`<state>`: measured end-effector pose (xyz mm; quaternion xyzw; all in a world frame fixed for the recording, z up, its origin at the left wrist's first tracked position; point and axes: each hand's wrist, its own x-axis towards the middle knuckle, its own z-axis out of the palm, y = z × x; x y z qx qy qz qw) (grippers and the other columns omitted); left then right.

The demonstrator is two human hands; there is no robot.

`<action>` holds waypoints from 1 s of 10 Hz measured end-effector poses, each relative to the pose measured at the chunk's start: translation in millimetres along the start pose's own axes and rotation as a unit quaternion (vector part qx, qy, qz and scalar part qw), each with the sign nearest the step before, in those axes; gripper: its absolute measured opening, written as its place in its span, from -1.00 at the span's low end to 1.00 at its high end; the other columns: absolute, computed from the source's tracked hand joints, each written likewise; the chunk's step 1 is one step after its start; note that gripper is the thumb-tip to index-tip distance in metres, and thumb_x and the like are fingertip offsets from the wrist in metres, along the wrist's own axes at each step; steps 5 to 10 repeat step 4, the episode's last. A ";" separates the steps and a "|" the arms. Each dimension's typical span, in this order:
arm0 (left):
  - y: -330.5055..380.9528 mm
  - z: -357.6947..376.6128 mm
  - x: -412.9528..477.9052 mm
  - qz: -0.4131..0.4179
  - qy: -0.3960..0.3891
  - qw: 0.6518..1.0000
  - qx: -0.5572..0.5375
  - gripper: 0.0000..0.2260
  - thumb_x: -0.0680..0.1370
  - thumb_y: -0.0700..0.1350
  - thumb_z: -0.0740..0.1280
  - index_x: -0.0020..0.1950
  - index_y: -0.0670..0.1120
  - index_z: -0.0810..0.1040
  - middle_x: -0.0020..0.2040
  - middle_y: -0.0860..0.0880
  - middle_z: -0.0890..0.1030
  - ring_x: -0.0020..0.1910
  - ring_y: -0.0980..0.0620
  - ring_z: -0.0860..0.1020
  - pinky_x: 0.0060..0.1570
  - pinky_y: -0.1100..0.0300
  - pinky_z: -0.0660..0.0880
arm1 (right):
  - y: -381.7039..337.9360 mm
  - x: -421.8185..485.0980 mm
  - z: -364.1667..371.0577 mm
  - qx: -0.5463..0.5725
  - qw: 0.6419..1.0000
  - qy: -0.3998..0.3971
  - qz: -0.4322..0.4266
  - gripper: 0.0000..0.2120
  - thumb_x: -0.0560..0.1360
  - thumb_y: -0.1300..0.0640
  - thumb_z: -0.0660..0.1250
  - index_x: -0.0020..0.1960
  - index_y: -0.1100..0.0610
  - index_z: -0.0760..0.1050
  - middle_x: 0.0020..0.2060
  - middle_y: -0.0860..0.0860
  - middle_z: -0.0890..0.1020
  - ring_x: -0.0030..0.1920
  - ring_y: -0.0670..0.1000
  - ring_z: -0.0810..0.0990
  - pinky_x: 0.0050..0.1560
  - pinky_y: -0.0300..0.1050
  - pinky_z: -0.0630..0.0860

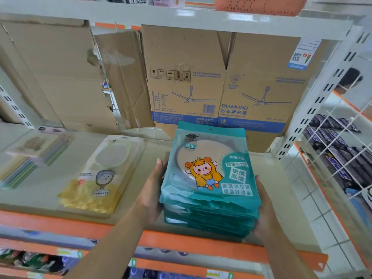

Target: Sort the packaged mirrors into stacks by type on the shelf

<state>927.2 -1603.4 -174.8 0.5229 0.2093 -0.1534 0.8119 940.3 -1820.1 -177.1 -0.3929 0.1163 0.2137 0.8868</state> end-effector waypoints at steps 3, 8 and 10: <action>-18.4 -70.6 -43.5 0.061 -0.016 0.997 0.054 -0.46 0.46 0.27 0.01 0.35 0.09 0.40 0.34 -0.02 0.46 0.35 -0.01 0.41 0.32 0.11 0.29 | 13.0 -22.0 -15.8 -0.151 0.963 0.134 -0.181 -0.53 0.45 -0.23 0.15 0.31 -0.13 0.42 0.24 -0.04 0.54 0.14 0.02 0.54 -0.01 -0.02 0.50; -25.7 -101.3 -66.6 0.037 0.004 0.999 0.033 -0.50 0.50 0.18 0.02 0.20 -0.06 0.53 0.12 -0.09 0.65 0.15 -0.05 0.57 0.13 0.08 0.44 | 22.4 -47.2 -15.3 -0.120 0.957 0.141 -0.224 -0.47 0.49 -0.22 0.15 0.42 -0.10 0.32 0.38 -0.03 0.42 0.15 -0.04 0.54 0.04 -0.02 0.56; -25.7 -101.3 -66.6 0.037 0.004 0.999 0.033 -0.50 0.50 0.18 0.02 0.20 -0.06 0.53 0.12 -0.09 0.65 0.15 -0.05 0.57 0.13 0.08 0.44 | 22.4 -47.2 -15.3 -0.120 0.957 0.141 -0.224 -0.47 0.49 -0.22 0.15 0.42 -0.10 0.32 0.38 -0.03 0.42 0.15 -0.04 0.54 0.04 -0.02 0.56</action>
